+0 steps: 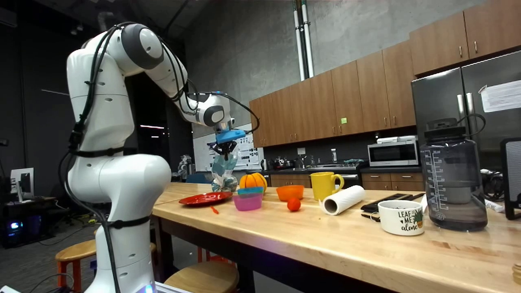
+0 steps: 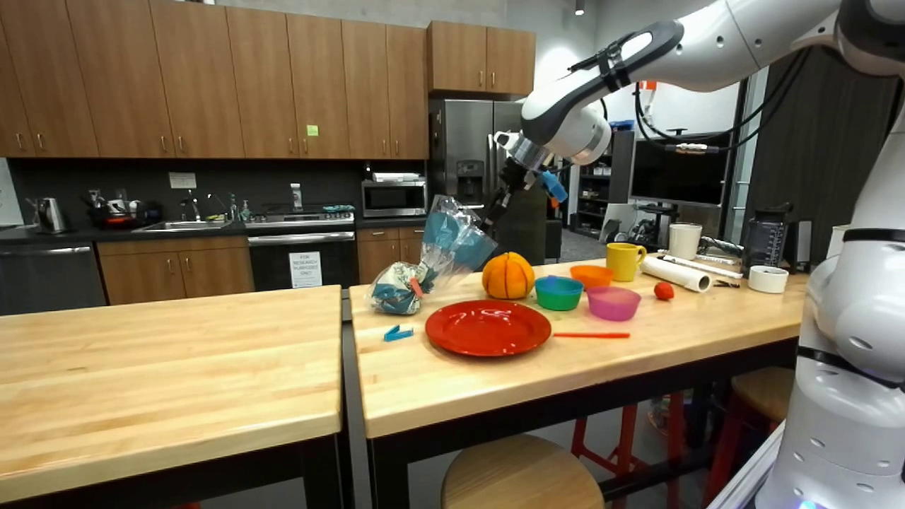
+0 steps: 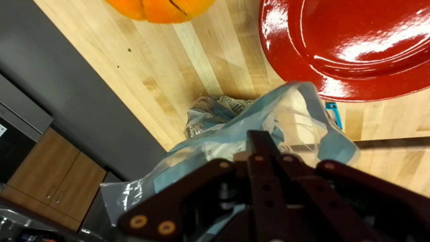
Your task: Shift the plastic to the right
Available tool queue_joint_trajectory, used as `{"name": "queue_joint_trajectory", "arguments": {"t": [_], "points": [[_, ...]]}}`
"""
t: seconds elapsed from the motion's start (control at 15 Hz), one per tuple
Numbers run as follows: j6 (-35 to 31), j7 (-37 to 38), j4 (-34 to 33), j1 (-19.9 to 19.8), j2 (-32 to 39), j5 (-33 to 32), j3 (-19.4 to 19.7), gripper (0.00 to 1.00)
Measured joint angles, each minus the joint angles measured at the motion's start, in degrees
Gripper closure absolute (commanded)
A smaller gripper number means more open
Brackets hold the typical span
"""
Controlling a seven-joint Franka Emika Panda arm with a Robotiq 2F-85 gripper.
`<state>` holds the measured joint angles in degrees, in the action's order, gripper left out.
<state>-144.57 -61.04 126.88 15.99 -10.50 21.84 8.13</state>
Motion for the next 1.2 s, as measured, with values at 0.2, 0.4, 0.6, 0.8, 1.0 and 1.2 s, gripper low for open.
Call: {"name": "queue_joint_trajectory", "arguments": {"t": [0.2,0.4,0.6,0.8,1.0,1.2], "points": [[0.98,-1.00,0.00,-1.53,-1.07,0.86,-0.89,1.00],[1.09,-1.59,0.00,-2.32,-2.69,0.87,-1.25,0.68],[1.40,-2.46,0.00,-2.33,-4.57,1.13,-1.27,0.50],[2.97,-5.83,-0.02,-1.99,-5.70,5.29,-1.25,0.30],[4.29,-9.63,-0.03,-1.61,-5.58,10.24,-1.24,0.09],[4.91,-11.85,-0.07,-1.62,-4.47,13.85,-1.25,0.00]]}}
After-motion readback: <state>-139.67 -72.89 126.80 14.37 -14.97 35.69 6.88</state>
